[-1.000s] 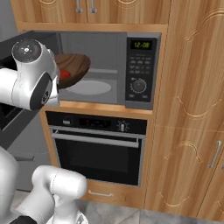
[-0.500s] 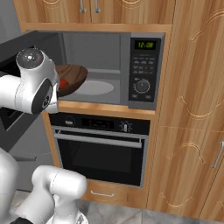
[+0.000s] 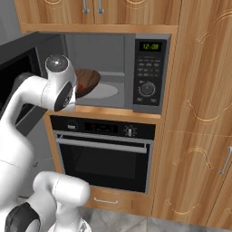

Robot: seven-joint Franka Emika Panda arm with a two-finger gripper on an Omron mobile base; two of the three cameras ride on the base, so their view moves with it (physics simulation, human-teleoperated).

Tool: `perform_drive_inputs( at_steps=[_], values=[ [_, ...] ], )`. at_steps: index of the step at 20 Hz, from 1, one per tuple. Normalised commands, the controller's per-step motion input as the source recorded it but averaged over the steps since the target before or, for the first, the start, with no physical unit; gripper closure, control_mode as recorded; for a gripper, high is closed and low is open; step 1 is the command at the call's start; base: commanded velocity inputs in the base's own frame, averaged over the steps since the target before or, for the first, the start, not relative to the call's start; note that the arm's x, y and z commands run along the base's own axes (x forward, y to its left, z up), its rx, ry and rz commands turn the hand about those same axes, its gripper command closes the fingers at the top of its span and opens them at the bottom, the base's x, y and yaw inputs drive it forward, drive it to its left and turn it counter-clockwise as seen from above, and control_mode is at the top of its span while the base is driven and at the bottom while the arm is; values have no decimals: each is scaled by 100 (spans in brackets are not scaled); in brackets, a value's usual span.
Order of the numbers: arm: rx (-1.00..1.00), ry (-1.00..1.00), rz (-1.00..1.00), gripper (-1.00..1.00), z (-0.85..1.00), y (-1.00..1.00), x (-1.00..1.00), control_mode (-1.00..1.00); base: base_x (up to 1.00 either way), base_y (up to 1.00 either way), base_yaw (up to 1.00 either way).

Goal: Pick the bell pepper from the sink and place it in the bowl. Then pick the bowl and place it in the microwave. Then close the microwave door and press the start button.

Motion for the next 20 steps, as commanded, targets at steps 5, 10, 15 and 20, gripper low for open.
perform_drive_inputs(
  at_steps=[5,10,15,20],
  values=[
    [-1,13,0,100,-19,0,100,-100,0,0,0],
    [0,6,0,100,-27,0,100,-100,0,0,0],
    [-2,3,0,100,-59,0,100,-100,0,0,0],
    [0,1,0,100,-32,0,91,-100,0,0,0]
  ],
)
